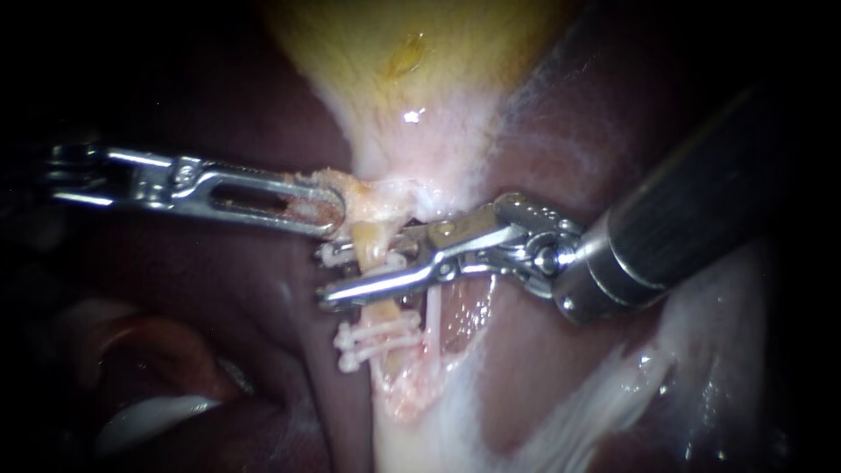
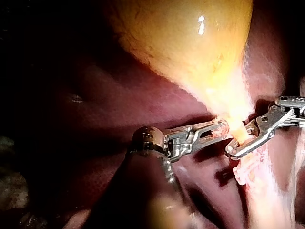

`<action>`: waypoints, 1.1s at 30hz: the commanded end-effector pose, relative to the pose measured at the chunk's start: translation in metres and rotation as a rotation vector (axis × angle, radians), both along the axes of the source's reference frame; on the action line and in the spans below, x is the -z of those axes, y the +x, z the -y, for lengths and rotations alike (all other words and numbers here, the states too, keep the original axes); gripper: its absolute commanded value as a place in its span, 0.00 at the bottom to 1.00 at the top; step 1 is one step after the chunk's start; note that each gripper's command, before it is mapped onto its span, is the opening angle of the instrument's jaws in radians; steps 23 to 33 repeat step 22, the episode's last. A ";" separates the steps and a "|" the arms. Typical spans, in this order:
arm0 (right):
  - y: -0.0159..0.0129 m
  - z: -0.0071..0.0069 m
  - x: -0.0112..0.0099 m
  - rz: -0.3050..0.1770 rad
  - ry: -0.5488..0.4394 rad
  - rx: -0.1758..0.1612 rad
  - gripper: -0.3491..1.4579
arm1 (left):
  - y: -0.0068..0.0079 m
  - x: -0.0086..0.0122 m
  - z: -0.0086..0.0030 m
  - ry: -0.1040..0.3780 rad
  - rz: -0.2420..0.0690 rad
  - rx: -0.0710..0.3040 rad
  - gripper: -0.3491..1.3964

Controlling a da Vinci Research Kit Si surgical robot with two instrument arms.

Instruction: Clipping third clip left tube

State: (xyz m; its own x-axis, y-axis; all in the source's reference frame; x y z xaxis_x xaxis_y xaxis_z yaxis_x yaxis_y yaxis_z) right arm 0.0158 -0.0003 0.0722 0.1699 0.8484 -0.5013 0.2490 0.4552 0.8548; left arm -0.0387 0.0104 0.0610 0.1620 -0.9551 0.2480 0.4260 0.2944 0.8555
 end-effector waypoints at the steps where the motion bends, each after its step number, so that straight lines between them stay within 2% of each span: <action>1: -0.0002 -0.0001 0.0000 0.003 0.015 0.004 0.00 | 0.0000 0.0000 0.0000 0.000 0.000 0.000 0.00; 3: -0.0004 -0.0002 -0.0002 0.008 0.014 -0.003 0.00 | 0.0000 0.0000 0.0000 0.000 0.000 0.000 0.00; 6: -0.0010 -0.0002 -0.0004 0.032 0.010 -0.035 0.00 | 0.0000 0.0000 0.0000 0.000 0.000 0.000 0.00; 16: -0.0013 0.0003 -0.0010 0.027 -0.005 -0.036 0.00 | 0.0000 0.0000 0.0000 0.000 0.000 0.000 0.00; 33: -0.0013 0.0002 -0.0010 0.028 -0.005 -0.037 0.00 | 0.0000 0.0000 0.0000 0.000 0.000 0.000 0.00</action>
